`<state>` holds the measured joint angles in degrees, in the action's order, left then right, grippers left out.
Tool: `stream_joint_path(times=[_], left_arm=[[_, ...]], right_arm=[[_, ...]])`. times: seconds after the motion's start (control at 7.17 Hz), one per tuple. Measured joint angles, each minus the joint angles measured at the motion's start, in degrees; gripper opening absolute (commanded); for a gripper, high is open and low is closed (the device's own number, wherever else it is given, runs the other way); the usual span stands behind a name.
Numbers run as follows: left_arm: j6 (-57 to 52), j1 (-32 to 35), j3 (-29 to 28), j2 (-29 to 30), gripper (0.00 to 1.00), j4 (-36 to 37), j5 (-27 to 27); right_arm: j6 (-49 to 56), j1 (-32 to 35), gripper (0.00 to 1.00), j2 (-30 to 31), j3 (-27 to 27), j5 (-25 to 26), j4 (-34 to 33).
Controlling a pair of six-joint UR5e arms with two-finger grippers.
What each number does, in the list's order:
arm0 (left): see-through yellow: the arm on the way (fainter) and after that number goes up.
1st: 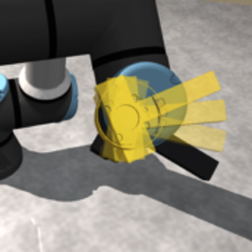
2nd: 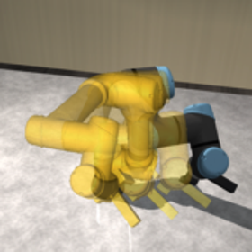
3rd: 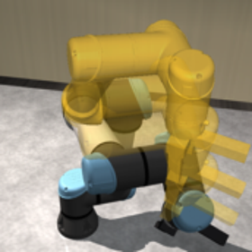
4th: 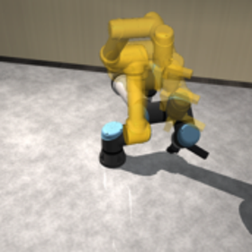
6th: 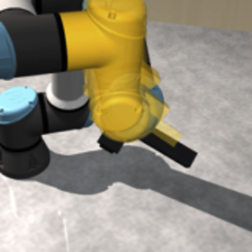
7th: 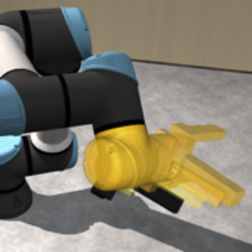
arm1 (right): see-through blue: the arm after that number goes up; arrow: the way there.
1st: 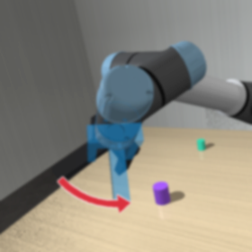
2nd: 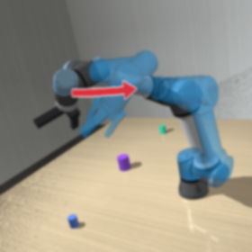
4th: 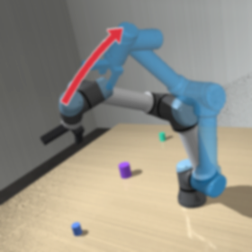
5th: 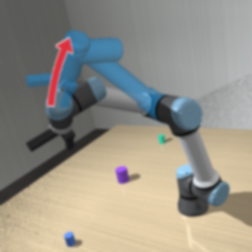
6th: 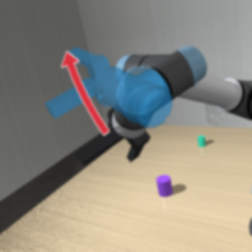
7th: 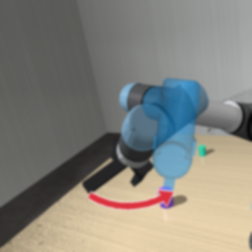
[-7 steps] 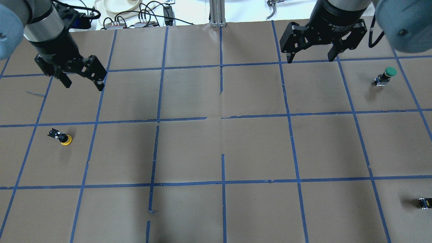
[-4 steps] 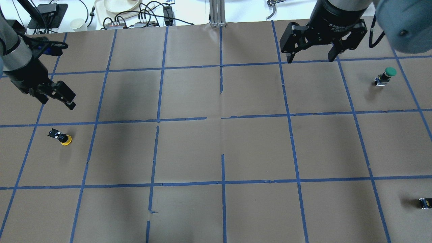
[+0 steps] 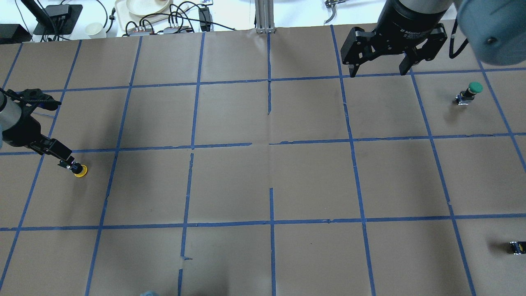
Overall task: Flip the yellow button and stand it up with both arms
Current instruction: 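Lower the left gripper and close it on the yellow button's body, then lift the yellow button with the left gripper and carry it toward the table center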
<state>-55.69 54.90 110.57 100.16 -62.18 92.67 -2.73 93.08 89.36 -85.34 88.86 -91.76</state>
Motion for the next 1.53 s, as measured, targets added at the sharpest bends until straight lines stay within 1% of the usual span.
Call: stream_joint_path(times=[0.14, 0.42, 0.7, 0.84, 0.98, 1.12, 1.4, 1.53], left_arm=[[-3.23, -1.56, 1.31, 1.16, 0.98, 3.05, -2.00], [-6.63, -2.76, 2.11, 2.87, 0.98, 5.99, -3.49], [-8.23, -2.89, 2.26, 5.36, 0.89, 8.16, -3.52], [-8.50, -2.74, 2.45, 5.52, 0.81, 8.57, -3.24], [-8.62, -2.66, 2.51, 5.53, 0.66, 8.69, -3.10], [-8.67, -2.59, 2.49, 5.52, 0.55, 8.72, -3.05], [-8.60, -2.47, 2.54, 5.63, 0.19, 8.59, -3.06], [-8.57, -2.36, 2.39, 5.65, 0.07, 8.17, -3.04]], right_arm=[[0.01, 0.00, 1.00, 0.01, 0.00, -0.02, -0.02], [-0.01, 0.00, 1.00, -0.02, 0.00, -0.08, -0.08], [-0.09, 0.00, 1.00, -0.06, 0.00, -0.09, -0.09], [-0.15, 0.00, 1.00, -0.06, 0.00, -0.09, -0.09], [-0.21, 0.00, 1.00, -0.09, -0.02, -0.11, -0.09], [-0.24, 0.00, 1.00, -0.15, -0.03, -0.13, -0.09], [-0.31, 0.00, 1.00, -0.22, -0.01, -0.10, -0.07], [-0.33, 0.02, 1.00, -0.26, 0.00, -0.09, -0.05]])
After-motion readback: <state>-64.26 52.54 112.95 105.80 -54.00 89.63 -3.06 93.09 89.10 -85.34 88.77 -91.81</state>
